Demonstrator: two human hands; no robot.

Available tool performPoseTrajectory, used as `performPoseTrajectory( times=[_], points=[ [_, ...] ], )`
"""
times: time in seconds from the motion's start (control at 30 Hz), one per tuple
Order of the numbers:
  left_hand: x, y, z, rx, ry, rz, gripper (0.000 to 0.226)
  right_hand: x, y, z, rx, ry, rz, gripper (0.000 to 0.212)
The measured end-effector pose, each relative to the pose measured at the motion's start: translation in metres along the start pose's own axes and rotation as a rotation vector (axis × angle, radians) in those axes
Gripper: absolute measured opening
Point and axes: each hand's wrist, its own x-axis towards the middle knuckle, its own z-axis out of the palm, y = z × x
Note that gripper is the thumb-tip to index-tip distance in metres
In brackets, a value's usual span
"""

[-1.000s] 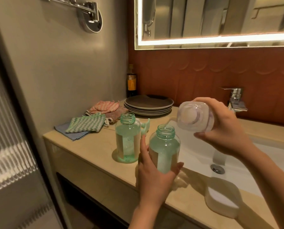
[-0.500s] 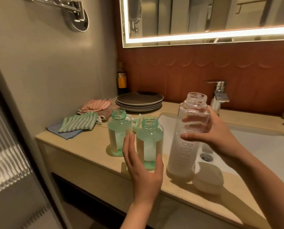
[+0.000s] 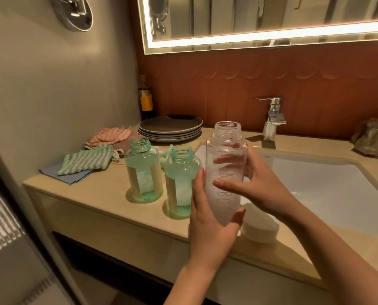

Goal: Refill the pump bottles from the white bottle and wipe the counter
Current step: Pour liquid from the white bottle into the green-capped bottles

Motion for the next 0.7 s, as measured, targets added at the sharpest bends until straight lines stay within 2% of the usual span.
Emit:
performPoseTrajectory(
  times=[0.13,0.3,0.33,0.4,0.47,0.6,0.7],
  points=[
    [0.003,0.000,0.009,0.049,-0.010,-0.032,0.106,-0.004,0.004,0.004,-0.017,0.025,0.012,0.067],
    [0.006,-0.003,0.018,0.094,-0.033,-0.023,0.102,-0.010,0.007,0.000,0.045,0.087,0.028,0.087],
    [0.007,-0.003,0.019,0.100,-0.043,-0.027,0.103,-0.011,0.006,-0.002,0.098,0.087,0.027,0.084],
    [0.007,-0.003,0.020,0.131,-0.052,-0.029,0.103,-0.015,0.006,-0.005,0.192,0.124,0.045,0.063],
    [0.007,-0.003,0.019,0.143,-0.042,-0.015,0.096,-0.022,0.010,-0.010,0.213,0.256,0.065,0.046],
    [0.007,-0.003,0.018,0.135,-0.050,-0.015,0.089,-0.037,0.018,-0.021,0.102,0.563,0.080,0.035],
    [0.007,-0.002,0.017,0.138,-0.070,-0.038,0.094,-0.050,0.023,-0.030,0.010,0.673,0.066,0.026]
  ],
)
